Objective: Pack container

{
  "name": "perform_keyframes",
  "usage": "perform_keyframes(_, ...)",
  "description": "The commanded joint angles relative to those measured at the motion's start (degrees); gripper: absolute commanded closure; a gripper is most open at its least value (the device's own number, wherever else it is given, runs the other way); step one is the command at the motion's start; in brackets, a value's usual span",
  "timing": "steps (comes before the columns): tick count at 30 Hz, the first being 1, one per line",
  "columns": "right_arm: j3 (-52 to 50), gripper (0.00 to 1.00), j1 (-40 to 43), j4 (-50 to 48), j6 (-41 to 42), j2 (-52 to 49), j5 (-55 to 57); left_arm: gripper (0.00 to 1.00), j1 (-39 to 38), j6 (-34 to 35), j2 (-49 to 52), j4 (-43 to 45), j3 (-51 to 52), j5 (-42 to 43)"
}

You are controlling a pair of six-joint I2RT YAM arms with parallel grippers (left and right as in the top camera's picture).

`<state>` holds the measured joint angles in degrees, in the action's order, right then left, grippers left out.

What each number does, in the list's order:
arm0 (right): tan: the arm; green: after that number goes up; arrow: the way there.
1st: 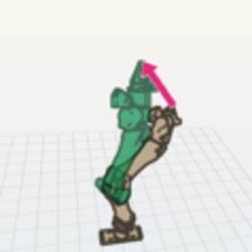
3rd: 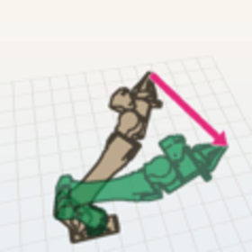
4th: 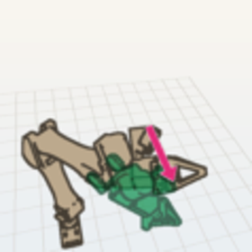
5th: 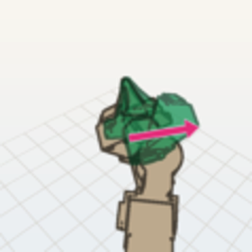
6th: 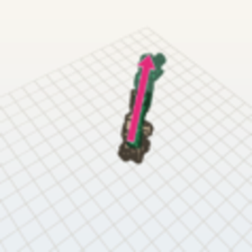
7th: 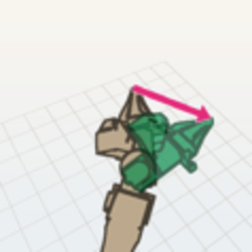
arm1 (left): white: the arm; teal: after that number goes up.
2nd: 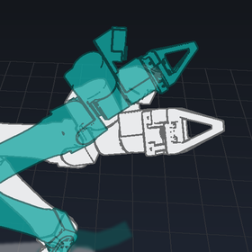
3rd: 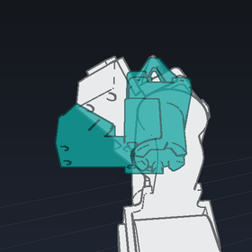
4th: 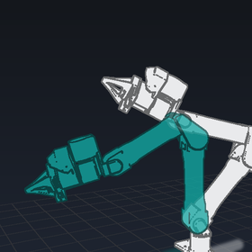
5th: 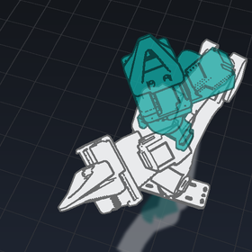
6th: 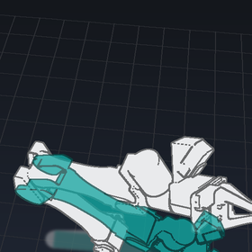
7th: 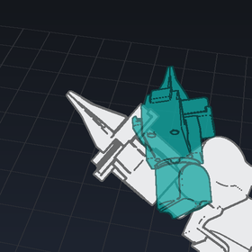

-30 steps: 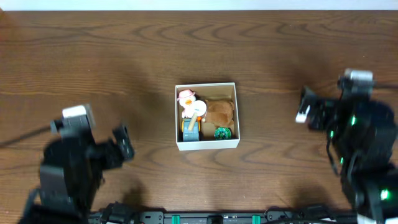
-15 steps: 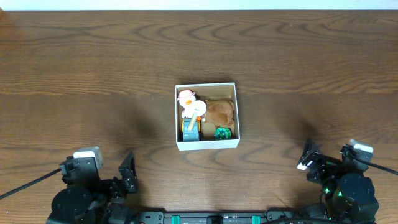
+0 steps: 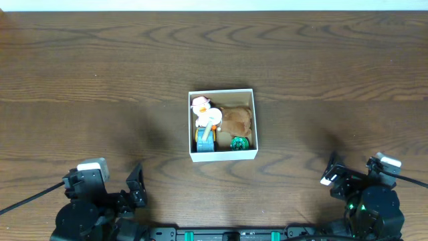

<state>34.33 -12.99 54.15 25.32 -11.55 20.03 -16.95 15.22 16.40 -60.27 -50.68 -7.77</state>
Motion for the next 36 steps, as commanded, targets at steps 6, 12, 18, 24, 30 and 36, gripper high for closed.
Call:
perform_keyframes(6, -0.3, 0.01, -0.5, 4.9, 1.0, 0.3, 0.9, 0.02, -0.2, 0.1, 0.2, -0.2, 0.3, -0.9)
perform_keyframes(12, -0.3, 0.01, -0.5, 7.8, 0.4, 0.4, 1.2, 0.02, -0.2, 0.1, 0.2, -0.2, 0.3, -0.9)
perform_keyframes(18, -4.8, 0.01, 2.5, -2.2, -11.3, 5.7, -6.4, 0.02, -0.2, 0.1, 0.2, -0.2, 0.3, -0.9)
perform_keyframes(24, -16.1, 0.01, 7.1, -20.3, -20.0, 10.7, -19.1, 0.02, -0.2, 0.1, 0.2, -0.2, 0.3, -0.9)
perform_keyframes(30, -24.8, 0.01, 7.9, -43.6, -29.6, 11.2, -20.5, 0.02, -0.2, 0.1, 0.2, -0.2, 0.3, -0.9)
perform_keyframes(36, -34.1, 0.01, 9.9, -54.4, -30.7, 11.3, -23.5, 0.02, -0.2, 0.1, 0.2, -0.2, 0.3, -0.9)
